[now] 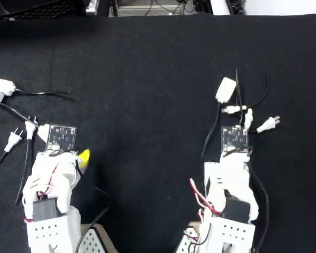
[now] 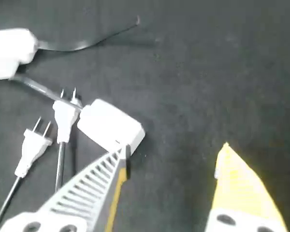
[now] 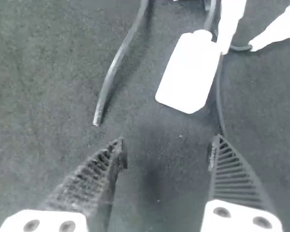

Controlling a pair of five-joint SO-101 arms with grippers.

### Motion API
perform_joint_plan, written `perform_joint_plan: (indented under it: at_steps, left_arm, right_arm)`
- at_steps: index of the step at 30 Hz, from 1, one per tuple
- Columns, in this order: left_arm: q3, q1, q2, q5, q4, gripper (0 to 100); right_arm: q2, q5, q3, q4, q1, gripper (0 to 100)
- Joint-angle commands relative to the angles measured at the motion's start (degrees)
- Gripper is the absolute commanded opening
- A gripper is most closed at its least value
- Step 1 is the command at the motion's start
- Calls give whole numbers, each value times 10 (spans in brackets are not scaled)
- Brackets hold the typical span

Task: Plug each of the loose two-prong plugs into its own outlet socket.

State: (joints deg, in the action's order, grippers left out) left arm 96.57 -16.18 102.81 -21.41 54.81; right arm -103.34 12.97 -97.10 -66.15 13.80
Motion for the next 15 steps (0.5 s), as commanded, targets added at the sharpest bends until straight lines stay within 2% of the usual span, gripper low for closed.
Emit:
perform_joint_plan:
  at_steps: [1,10,15]
  left_arm:
    - [8,18,11,4,-9,297]
    - [8,15,7,4,-7,297]
    - [8,17,11,3,25,297]
  right_arm:
    - [-34,6,5,8,10,279]
    - [-34,10,5,8,10,280]
    - [-34,11,5,8,1,283]
